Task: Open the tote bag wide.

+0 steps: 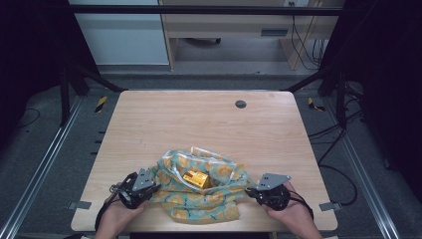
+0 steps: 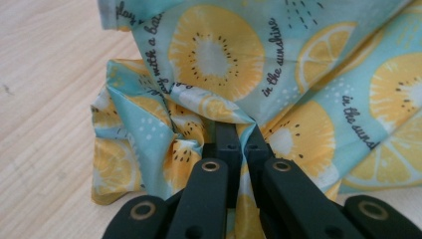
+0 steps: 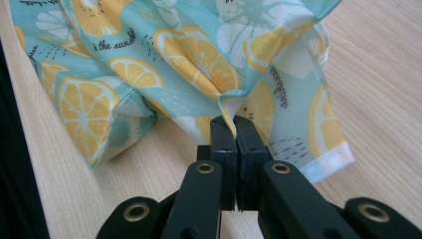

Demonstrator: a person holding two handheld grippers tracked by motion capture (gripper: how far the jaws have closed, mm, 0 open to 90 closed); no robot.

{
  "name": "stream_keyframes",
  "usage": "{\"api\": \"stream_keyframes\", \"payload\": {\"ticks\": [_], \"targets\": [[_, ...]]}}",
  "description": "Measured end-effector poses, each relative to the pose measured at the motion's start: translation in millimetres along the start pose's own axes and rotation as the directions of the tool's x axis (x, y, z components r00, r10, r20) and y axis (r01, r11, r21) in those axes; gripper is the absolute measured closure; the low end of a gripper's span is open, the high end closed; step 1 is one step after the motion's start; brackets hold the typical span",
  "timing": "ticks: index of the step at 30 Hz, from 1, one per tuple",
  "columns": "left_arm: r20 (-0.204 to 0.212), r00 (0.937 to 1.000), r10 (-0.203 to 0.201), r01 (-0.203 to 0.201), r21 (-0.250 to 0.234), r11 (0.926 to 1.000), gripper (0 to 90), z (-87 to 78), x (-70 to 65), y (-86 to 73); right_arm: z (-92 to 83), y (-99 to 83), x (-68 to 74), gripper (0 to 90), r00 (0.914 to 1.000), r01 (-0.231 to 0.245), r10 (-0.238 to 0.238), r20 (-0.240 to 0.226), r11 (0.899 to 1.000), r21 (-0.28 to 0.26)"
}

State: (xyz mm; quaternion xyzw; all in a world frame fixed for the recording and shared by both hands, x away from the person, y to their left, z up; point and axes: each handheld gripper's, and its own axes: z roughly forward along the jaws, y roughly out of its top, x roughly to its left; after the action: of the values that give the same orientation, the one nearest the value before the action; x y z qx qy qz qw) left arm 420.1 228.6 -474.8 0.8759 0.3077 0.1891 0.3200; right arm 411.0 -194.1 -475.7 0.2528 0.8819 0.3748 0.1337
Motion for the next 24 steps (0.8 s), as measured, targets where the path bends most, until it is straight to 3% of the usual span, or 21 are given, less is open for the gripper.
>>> {"api": "stream_keyframes", "payload": {"ticks": [7, 12, 24], "targets": [[-0.009, 0.9985, -0.054, 0.054, -0.031, 0.9981, 90.0, -0.1, 8.8, 0.0, 0.6, 1.4, -1.1, 89.0, 0.9998, -0.012, 0.012, 0.018, 1.000, -0.001], [-0.027, 0.9986, -0.045, 0.045, -0.004, 0.9990, 90.0, 3.9, 6.6, 0.7, 2.0, 1.6, -2.4, 89.0, 0.9990, -0.024, 0.023, 0.039, 1.000, 0.015], [-0.077, 0.9952, -0.060, 0.058, -0.026, 0.9979, 89.7, 12.0, 10.8, 7.4, -6.6, 1.6, -4.6, 79.6, 0.9972, -0.039, 0.041, 0.063, 0.999, -0.032]]}}
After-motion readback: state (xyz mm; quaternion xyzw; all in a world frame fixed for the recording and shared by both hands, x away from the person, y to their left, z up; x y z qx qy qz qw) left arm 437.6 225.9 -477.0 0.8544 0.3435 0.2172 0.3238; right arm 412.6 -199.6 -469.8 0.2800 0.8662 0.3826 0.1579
